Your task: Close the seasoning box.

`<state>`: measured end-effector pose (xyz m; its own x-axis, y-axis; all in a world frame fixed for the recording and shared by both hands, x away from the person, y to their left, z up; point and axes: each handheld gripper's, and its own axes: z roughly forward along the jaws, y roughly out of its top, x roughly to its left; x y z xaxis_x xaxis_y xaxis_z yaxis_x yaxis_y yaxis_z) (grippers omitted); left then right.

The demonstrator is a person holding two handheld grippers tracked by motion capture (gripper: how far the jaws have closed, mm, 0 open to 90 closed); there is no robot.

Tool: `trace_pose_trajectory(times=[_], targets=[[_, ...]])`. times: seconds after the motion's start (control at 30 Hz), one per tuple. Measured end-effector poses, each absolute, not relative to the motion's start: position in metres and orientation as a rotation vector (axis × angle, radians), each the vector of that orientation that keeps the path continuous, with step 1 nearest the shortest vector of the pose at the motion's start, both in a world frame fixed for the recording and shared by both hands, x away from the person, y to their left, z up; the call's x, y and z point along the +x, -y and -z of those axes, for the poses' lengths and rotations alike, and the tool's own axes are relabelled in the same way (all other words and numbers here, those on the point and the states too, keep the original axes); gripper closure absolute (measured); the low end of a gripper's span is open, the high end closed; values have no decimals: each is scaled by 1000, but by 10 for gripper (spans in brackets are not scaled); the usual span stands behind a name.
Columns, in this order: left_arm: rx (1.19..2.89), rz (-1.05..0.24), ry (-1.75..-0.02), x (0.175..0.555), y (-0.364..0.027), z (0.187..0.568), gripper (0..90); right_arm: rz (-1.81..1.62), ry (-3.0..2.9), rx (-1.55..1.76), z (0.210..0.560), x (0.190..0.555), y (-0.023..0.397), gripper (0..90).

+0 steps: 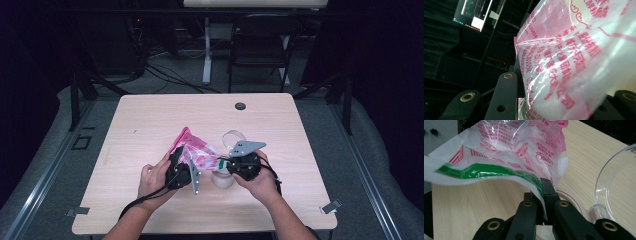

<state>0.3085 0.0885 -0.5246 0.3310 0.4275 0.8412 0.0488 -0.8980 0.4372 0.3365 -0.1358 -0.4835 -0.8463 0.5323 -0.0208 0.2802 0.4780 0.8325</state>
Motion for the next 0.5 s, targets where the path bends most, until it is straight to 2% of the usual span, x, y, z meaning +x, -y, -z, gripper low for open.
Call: trace_pose_trajectory(times=[0.5], targets=[[2222, -1380, -581, 305, -97, 538, 719, -1327, -2436, 678, 480, 334, 128, 900]])
